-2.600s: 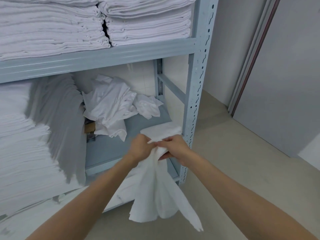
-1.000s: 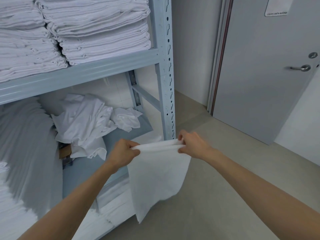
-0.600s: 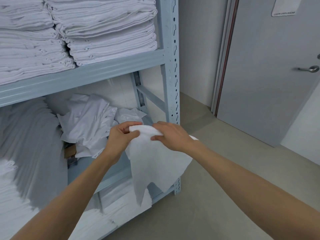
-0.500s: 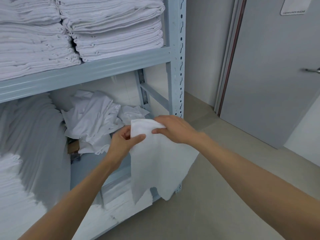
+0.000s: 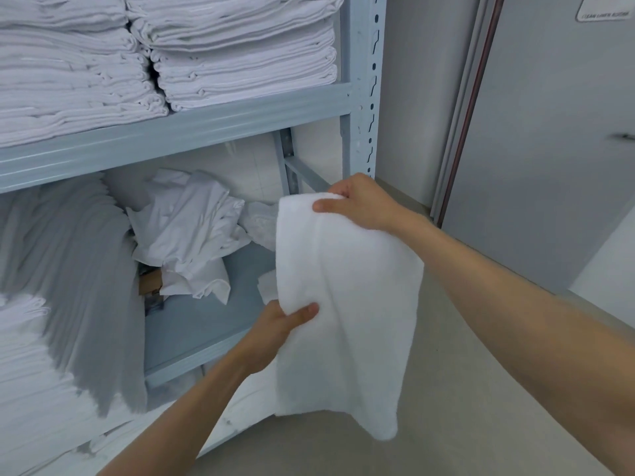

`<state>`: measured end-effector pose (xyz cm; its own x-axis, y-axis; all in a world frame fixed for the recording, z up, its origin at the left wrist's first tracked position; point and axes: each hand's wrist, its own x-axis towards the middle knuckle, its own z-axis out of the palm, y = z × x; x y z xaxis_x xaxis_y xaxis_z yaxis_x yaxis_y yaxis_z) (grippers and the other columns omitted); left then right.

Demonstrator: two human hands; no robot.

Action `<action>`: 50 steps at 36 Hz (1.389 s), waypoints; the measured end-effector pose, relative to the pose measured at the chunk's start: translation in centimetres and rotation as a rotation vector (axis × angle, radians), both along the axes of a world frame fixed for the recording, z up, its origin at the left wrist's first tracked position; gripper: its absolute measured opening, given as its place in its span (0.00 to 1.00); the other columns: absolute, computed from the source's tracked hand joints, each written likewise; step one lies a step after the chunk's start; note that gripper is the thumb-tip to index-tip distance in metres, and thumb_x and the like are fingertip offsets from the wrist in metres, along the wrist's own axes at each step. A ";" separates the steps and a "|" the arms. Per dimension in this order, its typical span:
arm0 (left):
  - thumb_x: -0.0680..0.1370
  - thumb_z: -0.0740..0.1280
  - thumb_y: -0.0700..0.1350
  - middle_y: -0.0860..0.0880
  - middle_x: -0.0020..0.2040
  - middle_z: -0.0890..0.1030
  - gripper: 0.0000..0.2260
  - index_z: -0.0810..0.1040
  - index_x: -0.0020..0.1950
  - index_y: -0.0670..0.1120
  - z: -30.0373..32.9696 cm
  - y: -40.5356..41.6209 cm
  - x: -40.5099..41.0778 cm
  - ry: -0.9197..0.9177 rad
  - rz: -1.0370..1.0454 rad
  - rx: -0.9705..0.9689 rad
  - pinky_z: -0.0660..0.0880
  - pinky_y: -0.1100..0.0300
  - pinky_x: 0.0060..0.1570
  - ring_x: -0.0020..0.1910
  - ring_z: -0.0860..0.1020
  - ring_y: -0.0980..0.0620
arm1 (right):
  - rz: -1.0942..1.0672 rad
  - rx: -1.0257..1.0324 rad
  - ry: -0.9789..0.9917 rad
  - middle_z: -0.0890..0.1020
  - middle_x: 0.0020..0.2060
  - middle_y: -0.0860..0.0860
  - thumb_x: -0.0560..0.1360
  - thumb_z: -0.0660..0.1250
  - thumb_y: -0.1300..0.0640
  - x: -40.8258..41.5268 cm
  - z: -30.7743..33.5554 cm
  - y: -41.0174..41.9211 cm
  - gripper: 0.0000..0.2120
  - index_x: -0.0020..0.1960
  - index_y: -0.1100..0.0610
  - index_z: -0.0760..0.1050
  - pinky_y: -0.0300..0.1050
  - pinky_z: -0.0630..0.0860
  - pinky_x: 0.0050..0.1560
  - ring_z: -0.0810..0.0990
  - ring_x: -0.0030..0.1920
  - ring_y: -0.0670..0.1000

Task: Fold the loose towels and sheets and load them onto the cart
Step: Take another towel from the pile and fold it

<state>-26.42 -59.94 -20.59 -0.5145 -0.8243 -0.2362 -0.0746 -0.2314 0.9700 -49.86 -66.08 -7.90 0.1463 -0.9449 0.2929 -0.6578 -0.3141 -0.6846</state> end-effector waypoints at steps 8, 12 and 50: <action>0.73 0.72 0.54 0.42 0.54 0.85 0.17 0.83 0.56 0.44 1.8 -1.0 -1.4 0.011 0.092 0.041 0.82 0.50 0.51 0.52 0.84 0.43 | -0.284 0.356 0.098 0.79 0.56 0.54 0.82 0.59 0.43 -2.4 -11.9 0.3 0.21 0.61 0.60 0.75 0.44 0.69 0.53 0.76 0.59 0.57; 0.75 0.71 0.57 0.44 0.52 0.86 0.19 0.81 0.60 0.45 2.0 -2.4 -0.9 -0.043 0.194 0.036 0.81 0.49 0.52 0.52 0.85 0.44 | -0.269 0.709 -0.003 0.80 0.55 0.57 0.82 0.54 0.38 -0.6 -17.5 3.4 0.27 0.59 0.60 0.77 0.43 0.72 0.49 0.79 0.56 0.56; 0.70 0.79 0.47 0.46 0.54 0.78 0.26 0.71 0.63 0.46 4.5 -5.2 5.5 -0.125 0.642 -0.010 0.77 0.51 0.47 0.45 0.78 0.49 | -0.399 0.466 -0.717 0.82 0.57 0.56 0.72 0.77 0.54 -1.9 -10.0 3.8 0.30 0.68 0.61 0.70 0.50 0.82 0.51 0.84 0.52 0.54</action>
